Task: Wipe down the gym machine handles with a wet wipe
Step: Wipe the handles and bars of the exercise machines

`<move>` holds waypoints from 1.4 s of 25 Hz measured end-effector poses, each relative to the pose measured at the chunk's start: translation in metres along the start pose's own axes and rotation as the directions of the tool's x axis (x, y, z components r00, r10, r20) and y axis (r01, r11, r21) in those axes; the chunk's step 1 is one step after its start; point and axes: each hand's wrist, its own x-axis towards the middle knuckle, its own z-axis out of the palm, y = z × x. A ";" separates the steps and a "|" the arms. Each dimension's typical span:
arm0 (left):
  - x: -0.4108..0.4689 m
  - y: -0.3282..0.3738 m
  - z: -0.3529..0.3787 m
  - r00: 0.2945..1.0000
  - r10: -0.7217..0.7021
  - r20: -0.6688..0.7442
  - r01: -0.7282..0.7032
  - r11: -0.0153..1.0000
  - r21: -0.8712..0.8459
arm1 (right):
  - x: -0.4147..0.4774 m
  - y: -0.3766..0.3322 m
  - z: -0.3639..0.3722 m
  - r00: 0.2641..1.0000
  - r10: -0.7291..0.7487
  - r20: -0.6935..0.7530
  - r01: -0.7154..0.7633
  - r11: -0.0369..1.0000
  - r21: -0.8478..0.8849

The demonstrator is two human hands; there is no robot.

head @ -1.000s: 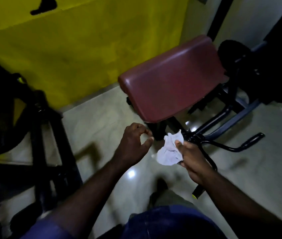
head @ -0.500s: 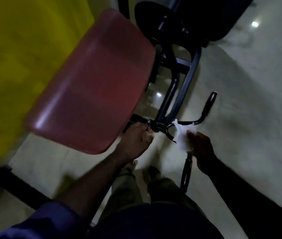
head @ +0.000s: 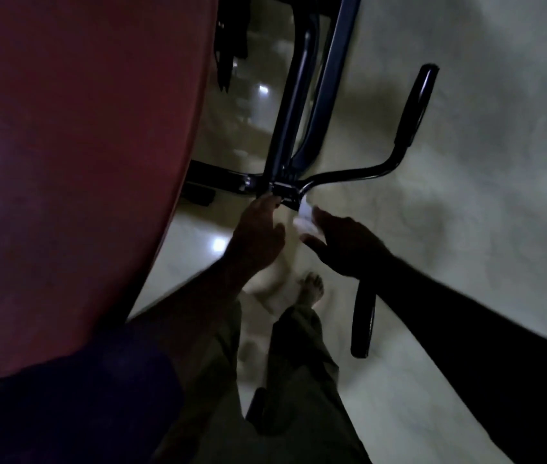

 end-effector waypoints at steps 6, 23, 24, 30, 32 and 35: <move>0.021 -0.018 0.012 0.991 0.059 0.124 -0.064 0.997 0.033 | 0.073 0.008 0.003 1.000 -0.015 0.014 0.016 0.992 -0.121; 0.026 -0.010 0.010 0.958 -0.051 0.283 -0.052 0.937 0.346 | 0.088 0.003 0.005 0.946 0.088 0.310 -0.159 0.965 0.209; 0.025 -0.010 0.012 0.959 -0.034 0.282 -0.086 0.911 0.403 | 0.091 0.005 0.003 0.945 0.063 0.322 -0.173 0.929 0.326; 0.021 0.017 0.008 0.952 -0.087 0.294 -0.072 0.869 0.489 | -0.021 0.062 -0.022 0.883 0.084 0.462 -0.327 0.816 0.477; 0.018 0.025 0.009 0.957 -0.044 0.285 -0.084 0.904 0.420 | -0.061 0.061 0.005 0.939 0.223 0.262 -0.342 0.683 0.645; -0.002 0.037 0.020 0.931 0.241 0.275 -0.321 0.899 0.298 | -0.108 0.021 0.057 0.805 0.588 0.079 -0.449 0.518 0.728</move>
